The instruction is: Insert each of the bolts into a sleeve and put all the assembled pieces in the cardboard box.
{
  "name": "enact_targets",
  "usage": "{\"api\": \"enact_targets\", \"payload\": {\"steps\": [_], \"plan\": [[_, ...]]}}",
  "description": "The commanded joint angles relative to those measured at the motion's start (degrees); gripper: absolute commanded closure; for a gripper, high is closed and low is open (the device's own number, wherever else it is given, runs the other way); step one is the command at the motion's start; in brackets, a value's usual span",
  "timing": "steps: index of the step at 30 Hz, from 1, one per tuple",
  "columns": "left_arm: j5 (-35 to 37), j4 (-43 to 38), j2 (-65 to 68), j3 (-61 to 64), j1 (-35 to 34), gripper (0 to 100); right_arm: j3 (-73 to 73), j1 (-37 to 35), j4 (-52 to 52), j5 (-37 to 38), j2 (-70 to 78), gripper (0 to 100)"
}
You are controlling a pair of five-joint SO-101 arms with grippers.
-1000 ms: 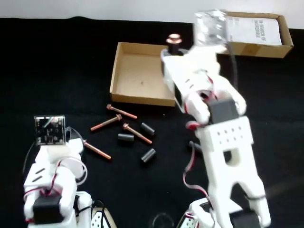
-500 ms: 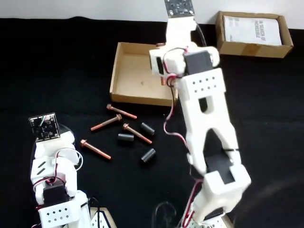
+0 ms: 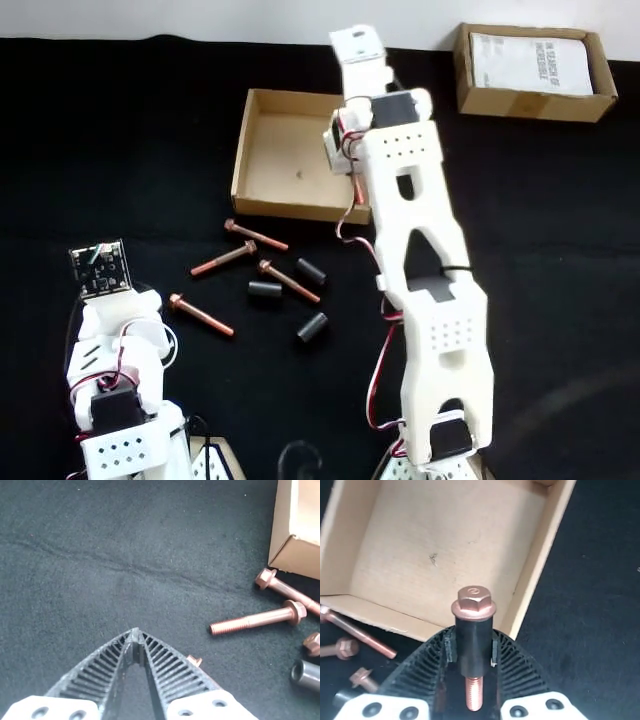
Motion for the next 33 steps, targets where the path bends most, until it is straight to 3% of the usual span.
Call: {"api": "enact_targets", "payload": {"steps": [1,16,22,33], "plan": [[-0.4,0.1,-1.2,1.0,-0.2,98,-7.2,0.7,-2.1,1.8,2.7,99.0],[-0.4,0.1,-1.2,1.0,-0.4,98,-11.4,-0.6,-15.4,12.0,18.9,96.9],[-0.4,0.1,-1.1,1.0,-0.3,98,-11.5,-0.9,-11.6,21.1,16.7,77.0],[-0.4,0.1,-1.1,1.0,-0.3,98,-11.5,-1.0,2.2,22.1,-2.1,85.4]]}}
